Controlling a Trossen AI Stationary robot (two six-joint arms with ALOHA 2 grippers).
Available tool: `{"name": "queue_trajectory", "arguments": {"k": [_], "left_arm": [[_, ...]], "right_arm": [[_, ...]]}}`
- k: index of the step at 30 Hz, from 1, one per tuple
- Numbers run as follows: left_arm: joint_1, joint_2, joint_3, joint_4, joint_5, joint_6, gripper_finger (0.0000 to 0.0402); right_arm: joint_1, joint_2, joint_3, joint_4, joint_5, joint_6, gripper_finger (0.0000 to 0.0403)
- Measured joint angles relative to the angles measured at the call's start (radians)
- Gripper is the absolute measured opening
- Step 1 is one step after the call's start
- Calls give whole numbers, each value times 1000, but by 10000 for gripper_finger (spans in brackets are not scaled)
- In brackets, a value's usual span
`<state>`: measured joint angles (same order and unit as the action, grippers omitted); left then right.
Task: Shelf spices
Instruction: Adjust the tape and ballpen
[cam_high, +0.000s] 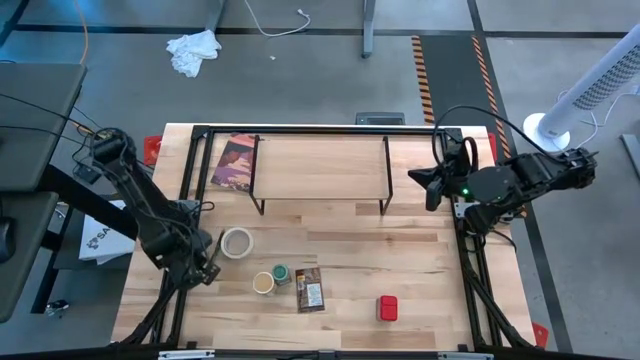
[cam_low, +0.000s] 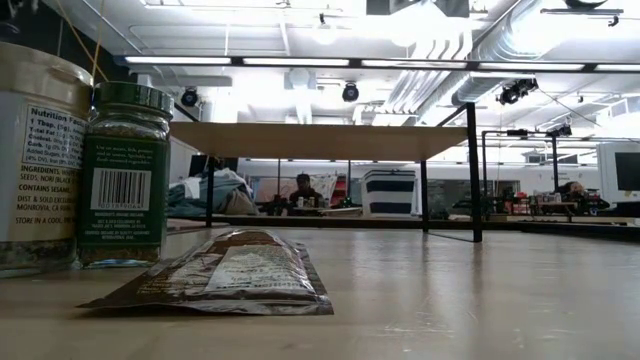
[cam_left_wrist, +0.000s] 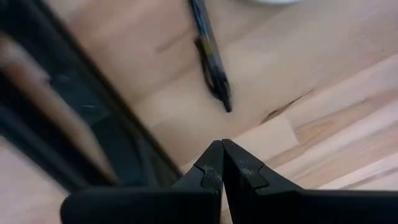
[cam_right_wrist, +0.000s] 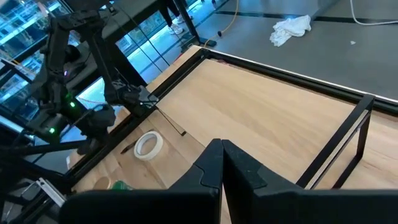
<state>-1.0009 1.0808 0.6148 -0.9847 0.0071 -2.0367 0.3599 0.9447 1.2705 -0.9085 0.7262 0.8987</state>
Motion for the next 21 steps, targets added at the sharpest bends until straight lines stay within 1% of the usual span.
{"name": "queue_trajectory", "arguments": {"k": [6,7,9,14,21], "left_arm": [[-8,16,-156,324,56,-40,0],[-8,24,-169,336,57,-50,0],[-8,37,-185,305,54,-67,0],[9,36,-216,295,23,-94,0],[79,34,-219,270,-89,-83,0]], "right_arm": [[0,10,0,0,4,20,0],[0,11,0,0,4,21,0],[0,14,0,0,5,26,0],[0,19,0,0,5,29,0],[0,19,0,0,6,44,0]]}}
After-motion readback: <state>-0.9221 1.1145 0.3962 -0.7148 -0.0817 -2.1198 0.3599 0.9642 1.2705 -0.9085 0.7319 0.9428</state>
